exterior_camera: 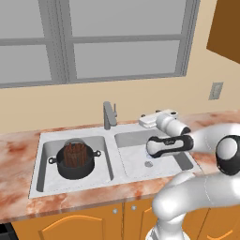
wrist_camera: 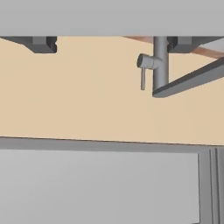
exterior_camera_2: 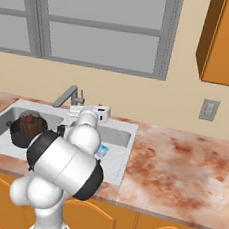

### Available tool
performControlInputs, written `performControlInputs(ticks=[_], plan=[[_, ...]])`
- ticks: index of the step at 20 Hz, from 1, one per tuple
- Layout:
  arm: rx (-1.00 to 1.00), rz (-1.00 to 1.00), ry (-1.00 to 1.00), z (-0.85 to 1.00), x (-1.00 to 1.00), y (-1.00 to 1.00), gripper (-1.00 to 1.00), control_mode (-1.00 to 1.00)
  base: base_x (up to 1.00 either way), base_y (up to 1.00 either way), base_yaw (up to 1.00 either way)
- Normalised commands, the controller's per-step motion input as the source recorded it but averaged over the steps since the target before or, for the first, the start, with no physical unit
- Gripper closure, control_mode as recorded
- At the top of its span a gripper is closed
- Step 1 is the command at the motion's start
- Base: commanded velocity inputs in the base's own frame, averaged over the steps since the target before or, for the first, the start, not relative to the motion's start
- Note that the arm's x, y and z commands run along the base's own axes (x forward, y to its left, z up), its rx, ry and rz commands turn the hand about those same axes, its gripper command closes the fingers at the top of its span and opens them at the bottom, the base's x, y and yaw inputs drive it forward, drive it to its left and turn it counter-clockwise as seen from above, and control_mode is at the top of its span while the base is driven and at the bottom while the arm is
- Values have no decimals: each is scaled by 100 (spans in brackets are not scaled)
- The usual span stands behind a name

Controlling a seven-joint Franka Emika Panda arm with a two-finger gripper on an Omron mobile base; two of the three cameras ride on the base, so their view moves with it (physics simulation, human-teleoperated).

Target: Pick the jar and pot and place them in the sink. Then turn on the water.

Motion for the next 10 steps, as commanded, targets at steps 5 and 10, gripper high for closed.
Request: performControlInputs(ticks=[5,10], plan=[[0,0,0,0,28,0,-100,-100,0,0,0],[0,0,0,0,20,1,-100,-100,0,0,0]])
